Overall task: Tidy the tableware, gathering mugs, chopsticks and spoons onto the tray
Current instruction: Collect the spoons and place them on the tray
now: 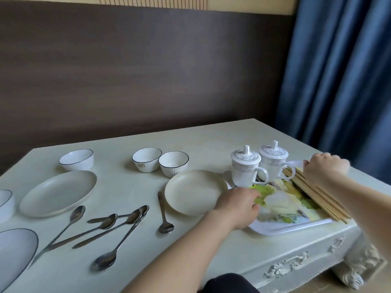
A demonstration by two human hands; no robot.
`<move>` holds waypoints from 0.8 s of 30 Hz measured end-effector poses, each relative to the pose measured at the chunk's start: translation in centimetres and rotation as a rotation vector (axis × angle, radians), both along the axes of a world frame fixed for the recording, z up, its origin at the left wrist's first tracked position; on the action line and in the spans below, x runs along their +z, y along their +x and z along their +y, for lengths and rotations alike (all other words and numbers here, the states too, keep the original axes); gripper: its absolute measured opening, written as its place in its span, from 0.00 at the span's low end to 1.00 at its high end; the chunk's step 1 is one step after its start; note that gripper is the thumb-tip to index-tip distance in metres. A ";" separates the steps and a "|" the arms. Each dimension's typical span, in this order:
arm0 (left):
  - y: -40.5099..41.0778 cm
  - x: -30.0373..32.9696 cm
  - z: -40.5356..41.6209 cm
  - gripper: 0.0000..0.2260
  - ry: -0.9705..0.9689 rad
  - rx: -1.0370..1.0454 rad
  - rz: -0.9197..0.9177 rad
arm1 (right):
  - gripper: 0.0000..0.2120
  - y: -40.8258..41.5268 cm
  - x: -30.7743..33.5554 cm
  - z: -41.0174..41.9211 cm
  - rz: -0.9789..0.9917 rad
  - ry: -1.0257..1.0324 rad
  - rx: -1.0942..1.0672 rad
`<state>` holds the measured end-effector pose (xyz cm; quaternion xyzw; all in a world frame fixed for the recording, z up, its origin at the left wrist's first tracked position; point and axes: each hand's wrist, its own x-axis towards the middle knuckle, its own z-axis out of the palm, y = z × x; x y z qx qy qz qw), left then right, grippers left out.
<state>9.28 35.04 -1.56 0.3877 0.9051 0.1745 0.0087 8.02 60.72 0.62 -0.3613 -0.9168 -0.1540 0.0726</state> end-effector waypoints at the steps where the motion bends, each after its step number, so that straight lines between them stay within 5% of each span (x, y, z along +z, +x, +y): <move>1: 0.1 0.7 -1.2 0.15 0.012 0.015 0.017 | 0.23 0.1 1.0 -1.0 0.016 0.020 0.019; 10: 0.3 2.4 -15.2 0.16 0.024 0.297 -0.008 | 0.18 -0.9 6.9 -14.8 0.166 0.095 0.382; 18: 0.8 -1.7 -27.3 0.15 0.087 0.675 -0.048 | 0.15 -0.5 1.1 -31.1 0.059 -0.027 0.883; 24: 0.8 -4.9 -32.1 0.15 0.150 0.846 -0.012 | 0.18 0.6 -5.4 -38.4 -0.093 -0.203 0.724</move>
